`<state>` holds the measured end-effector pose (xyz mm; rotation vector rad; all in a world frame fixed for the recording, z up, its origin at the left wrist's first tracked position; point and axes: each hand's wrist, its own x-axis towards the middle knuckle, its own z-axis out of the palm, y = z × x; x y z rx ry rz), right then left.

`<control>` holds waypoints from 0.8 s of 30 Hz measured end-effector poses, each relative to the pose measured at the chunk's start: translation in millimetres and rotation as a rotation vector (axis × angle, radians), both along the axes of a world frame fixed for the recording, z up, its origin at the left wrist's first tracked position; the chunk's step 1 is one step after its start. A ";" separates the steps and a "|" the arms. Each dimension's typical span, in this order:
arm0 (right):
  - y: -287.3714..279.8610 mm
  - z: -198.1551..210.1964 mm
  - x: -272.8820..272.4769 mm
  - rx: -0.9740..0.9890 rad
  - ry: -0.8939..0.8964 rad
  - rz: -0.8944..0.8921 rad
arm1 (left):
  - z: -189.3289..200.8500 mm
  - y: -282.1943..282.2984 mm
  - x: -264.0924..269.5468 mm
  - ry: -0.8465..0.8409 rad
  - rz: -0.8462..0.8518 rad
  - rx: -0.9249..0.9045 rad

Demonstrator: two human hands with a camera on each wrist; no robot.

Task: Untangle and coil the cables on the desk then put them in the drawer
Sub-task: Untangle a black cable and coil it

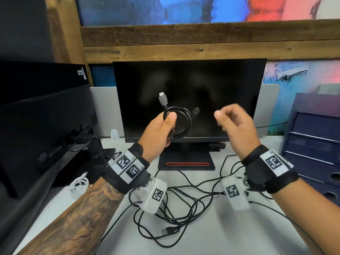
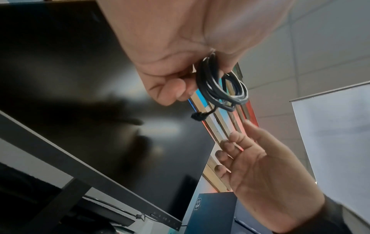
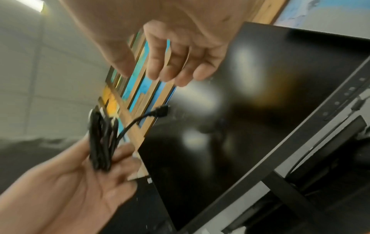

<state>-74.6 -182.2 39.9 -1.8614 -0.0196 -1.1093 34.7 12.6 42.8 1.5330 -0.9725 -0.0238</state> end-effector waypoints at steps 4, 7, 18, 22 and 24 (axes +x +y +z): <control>30.0 -14.0 1.7 -0.059 0.260 0.243 | -6.5 -2.9 -0.5 -0.045 -0.010 0.006; 36.5 -19.3 7.0 0.052 0.261 0.323 | -10.9 -4.1 2.7 -0.041 -0.035 0.021; 54.6 -28.1 53.8 0.309 0.286 0.463 | -22.2 20.3 42.5 0.120 0.013 0.080; 69.9 -29.5 84.6 0.236 0.360 0.467 | -25.2 43.9 60.8 0.212 0.090 0.115; 78.2 -32.3 100.8 0.234 0.401 0.474 | -23.9 58.1 71.5 0.278 0.147 0.155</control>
